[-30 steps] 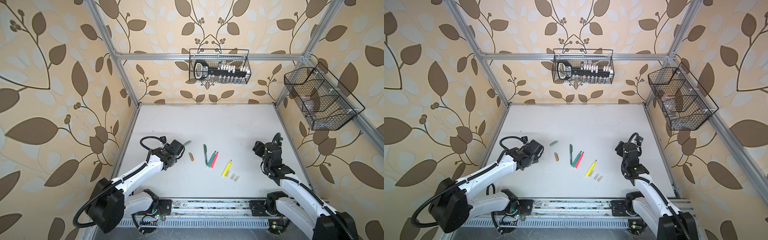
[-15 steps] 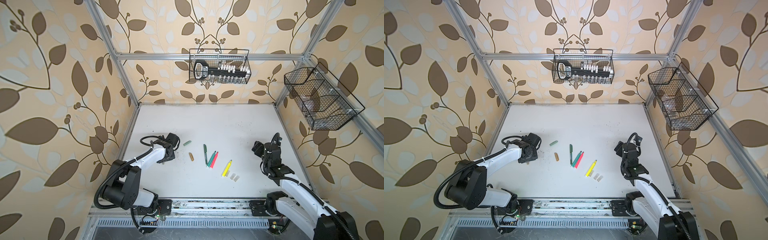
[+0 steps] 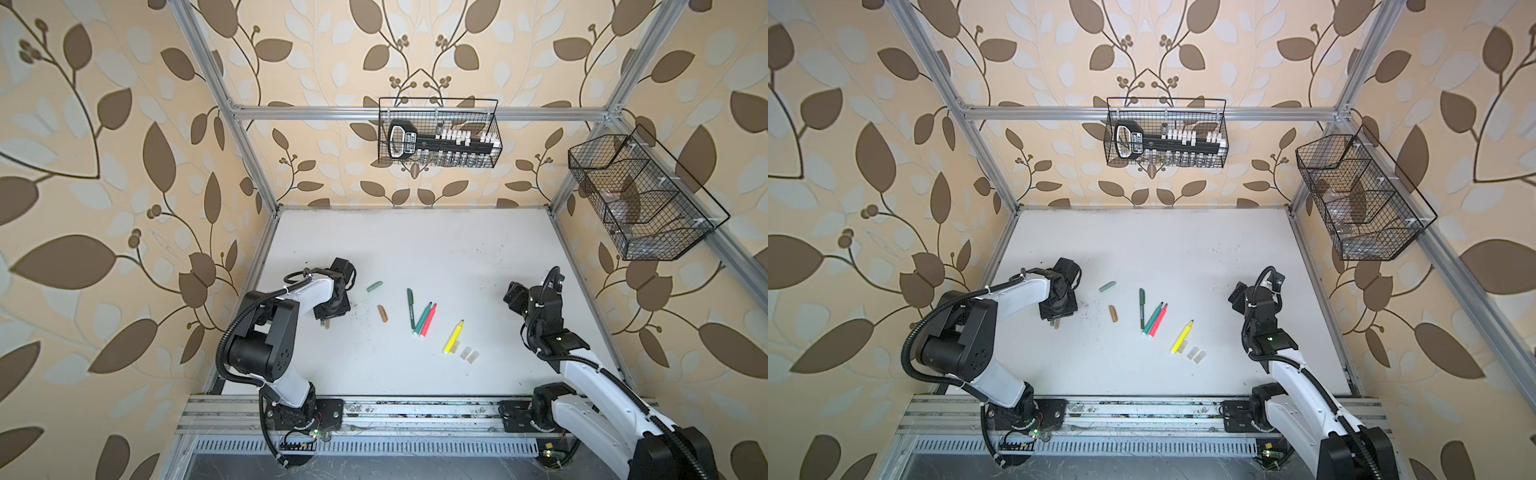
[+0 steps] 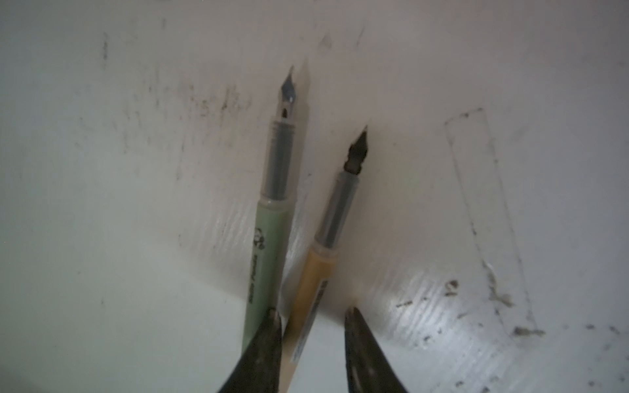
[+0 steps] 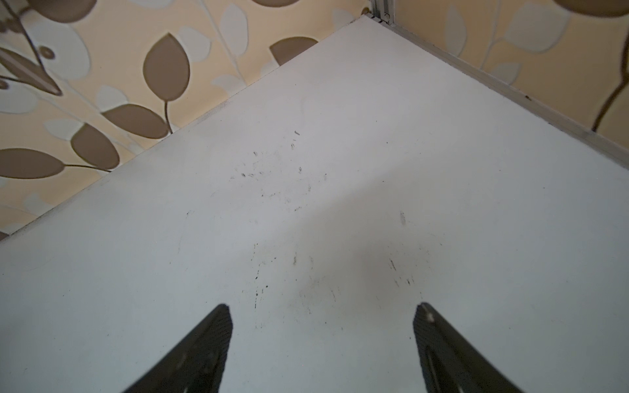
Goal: Insert pens into pen caps
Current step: Pick up the pen from the middle-left of the table.
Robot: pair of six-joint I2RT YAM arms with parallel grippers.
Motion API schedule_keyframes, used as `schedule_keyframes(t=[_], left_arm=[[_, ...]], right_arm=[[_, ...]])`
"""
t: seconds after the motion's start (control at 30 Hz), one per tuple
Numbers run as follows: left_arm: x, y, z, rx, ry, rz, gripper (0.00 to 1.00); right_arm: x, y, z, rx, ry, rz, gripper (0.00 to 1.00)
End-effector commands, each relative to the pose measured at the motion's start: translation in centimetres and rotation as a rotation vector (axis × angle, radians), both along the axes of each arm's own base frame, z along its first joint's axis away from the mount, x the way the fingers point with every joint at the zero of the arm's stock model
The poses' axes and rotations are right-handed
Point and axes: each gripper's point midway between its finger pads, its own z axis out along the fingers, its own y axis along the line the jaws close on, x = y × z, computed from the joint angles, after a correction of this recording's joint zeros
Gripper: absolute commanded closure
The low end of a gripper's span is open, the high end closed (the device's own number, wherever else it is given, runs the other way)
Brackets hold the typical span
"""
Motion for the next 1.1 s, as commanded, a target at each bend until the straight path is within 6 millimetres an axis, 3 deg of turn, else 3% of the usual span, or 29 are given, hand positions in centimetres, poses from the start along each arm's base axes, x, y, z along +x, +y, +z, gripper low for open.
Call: schedule_keyframes(t=[0.0,0.4,0.6,0.8,0.93,1.07], left_arm=[[0.5,-0.7,-0.1,-0.047,0.023,-0.026,0.70],[0.4,-1.0,-1.0,-0.083,0.066,-0.029,0.86],[0.4,-0.9,-1.2,-0.077,0.079,-0.026,0.79],[0.3,-1.0,-1.6,-0.080,0.100,-0.029,0.80],[0.3,-0.9,-1.8,-0.071,0.114,-0.024,0.74],[0.3,-0.9,-1.9,-0.072,0.114,-0.024,0.80]], right_arm=[[-0.3,-0.1,-0.3,-0.020,-0.003,0.002,0.16],[-0.3,-0.1,-0.2,-0.019,-0.005,0.005,0.15],[-0.4,-0.1,-0.2,-0.017,-0.010,0.005,0.15],[-0.5,-0.1,-0.2,-0.016,-0.011,0.004,0.14],[-0.6,-0.1,-0.1,-0.016,-0.015,0.005,0.14],[-0.6,-0.1,-0.1,-0.015,-0.019,0.005,0.13]])
